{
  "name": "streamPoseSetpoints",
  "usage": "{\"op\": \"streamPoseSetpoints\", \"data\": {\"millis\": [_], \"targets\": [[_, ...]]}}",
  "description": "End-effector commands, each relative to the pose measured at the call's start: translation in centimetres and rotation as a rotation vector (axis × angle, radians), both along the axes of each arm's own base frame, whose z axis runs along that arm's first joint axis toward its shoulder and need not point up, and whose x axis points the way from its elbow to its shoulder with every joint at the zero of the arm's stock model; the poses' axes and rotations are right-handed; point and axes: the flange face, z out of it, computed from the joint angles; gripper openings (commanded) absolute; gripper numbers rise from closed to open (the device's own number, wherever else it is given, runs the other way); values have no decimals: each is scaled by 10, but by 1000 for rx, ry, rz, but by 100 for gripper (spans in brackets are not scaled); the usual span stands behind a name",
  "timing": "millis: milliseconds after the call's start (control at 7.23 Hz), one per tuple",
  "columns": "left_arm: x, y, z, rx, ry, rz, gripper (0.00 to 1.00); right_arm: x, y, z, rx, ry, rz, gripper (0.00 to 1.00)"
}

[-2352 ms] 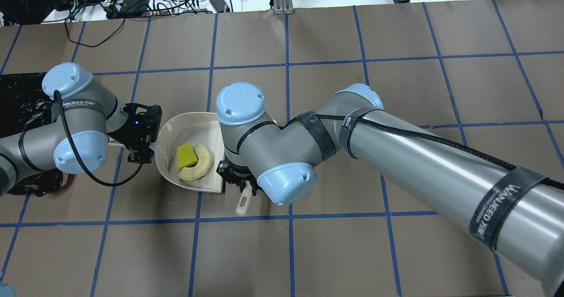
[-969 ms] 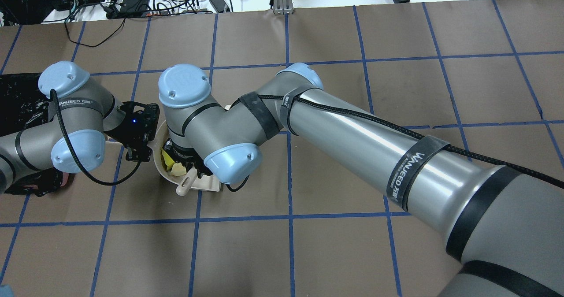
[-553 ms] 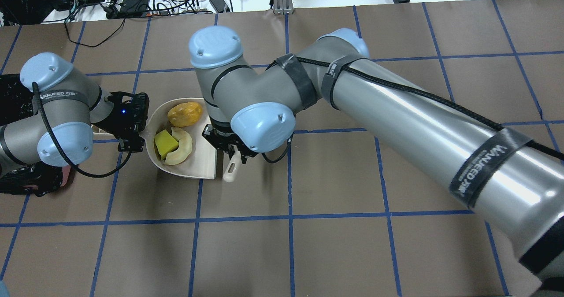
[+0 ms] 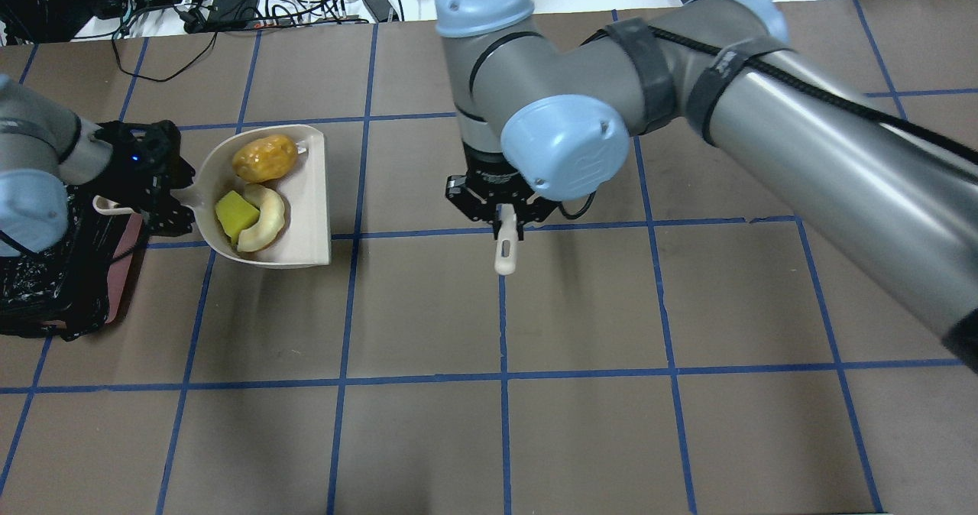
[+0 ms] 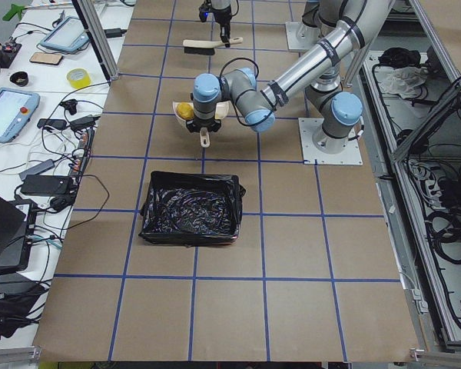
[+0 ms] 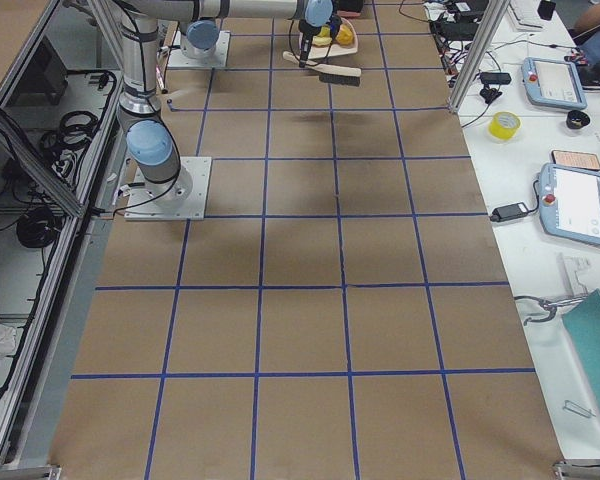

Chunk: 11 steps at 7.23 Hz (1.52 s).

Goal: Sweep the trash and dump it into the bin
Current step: 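Lift the dustpan over the black bin while the right gripper withdraws the brush, then tip the dustpan with the left gripper to dump contents into the bin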

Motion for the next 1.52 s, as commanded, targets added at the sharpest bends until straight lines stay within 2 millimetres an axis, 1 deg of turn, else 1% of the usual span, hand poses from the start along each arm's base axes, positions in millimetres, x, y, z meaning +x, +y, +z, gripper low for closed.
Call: {"op": "streamPoseSetpoints", "data": {"millis": [0, 138, 277, 415, 553, 692, 830, 969, 1107, 1245, 1384], "targets": [[92, 17, 57, 40, 33, 149, 0, -105, -33, 8, 1, -11, 31, 0], [138, 38, 50, 45, 46, 232, 0, -144, -43, 1, 3, -18, 20, 0], [181, 57, 45, 52, 43, 305, 0, -190, -52, -8, -8, -22, 33, 0], [217, 79, 38, 57, 39, 363, 0, -237, -57, -22, -27, -30, 26, 0], [249, 100, 33, 68, 1, 351, 0, -274, -55, -42, -55, -35, 75, 0], [278, 114, 33, 60, -14, 378, 0, -301, -54, -58, -88, -32, 101, 0], [304, 108, 36, 56, -90, 379, 0, -312, -52, -65, -85, -32, 91, 0], [324, 106, 39, 77, -191, 296, 0, -322, -55, -75, -62, -5, 81, 0], [341, 105, 45, 82, -329, 195, 0, -330, -60, -86, -64, 1, 73, 0], [332, 96, 60, 107, -422, 143, 0, -337, -62, -92, -57, -3, 68, 0], [307, 67, 74, 223, -631, 54, 0, -343, -63, -101, -46, -15, 82, 0]]}}
